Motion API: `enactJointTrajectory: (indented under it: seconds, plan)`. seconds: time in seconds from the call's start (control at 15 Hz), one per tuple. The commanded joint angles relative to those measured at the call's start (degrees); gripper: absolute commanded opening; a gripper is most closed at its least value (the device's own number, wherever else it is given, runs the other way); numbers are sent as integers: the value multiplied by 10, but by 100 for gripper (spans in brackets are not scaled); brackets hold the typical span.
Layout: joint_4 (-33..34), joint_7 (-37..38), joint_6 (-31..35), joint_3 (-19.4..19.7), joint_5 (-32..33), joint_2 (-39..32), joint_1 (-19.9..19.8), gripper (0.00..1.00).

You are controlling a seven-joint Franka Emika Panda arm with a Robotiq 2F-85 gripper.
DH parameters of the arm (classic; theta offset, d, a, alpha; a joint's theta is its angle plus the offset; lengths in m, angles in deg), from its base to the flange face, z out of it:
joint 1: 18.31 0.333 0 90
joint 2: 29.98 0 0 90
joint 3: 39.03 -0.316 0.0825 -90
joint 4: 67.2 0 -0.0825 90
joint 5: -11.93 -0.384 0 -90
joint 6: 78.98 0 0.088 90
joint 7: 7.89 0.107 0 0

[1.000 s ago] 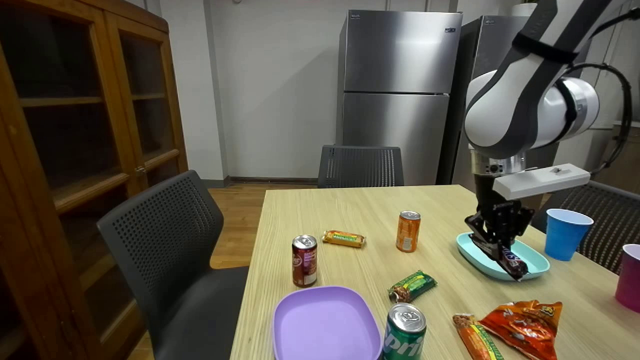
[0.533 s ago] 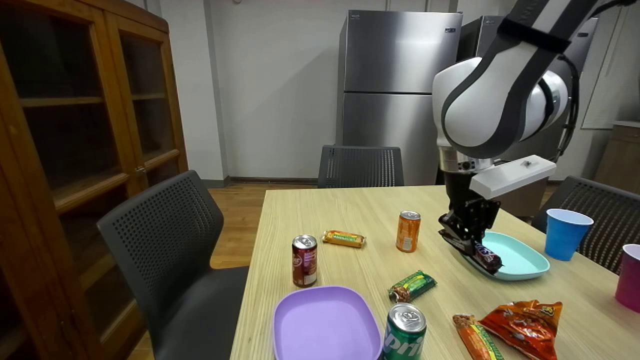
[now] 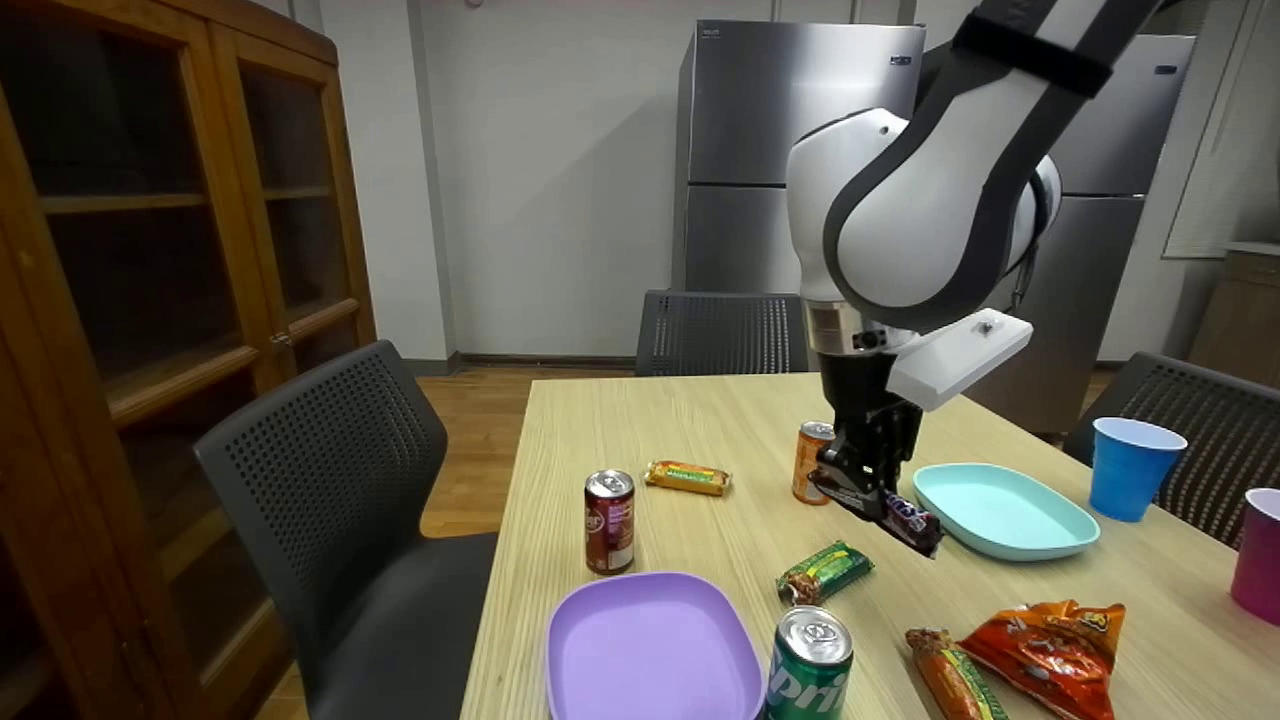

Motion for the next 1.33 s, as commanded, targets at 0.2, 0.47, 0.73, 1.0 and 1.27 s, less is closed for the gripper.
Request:
enactJointTrajectory:
  seconds: [0.2, 0.47, 0.73, 1.0, 1.27]
  plan:
    - [-1, -33, -8, -34, 72, 8, 30, 4]
    - [9, -49, -2, -60, 90, -8, 43, 4]
    - [30, -57, -7, -79, 84, -34, 55, 4]
    - [59, -48, -12, -84, 91, -63, 78, 4]
    - [79, -57, -12, -91, 85, -83, 96, 4]
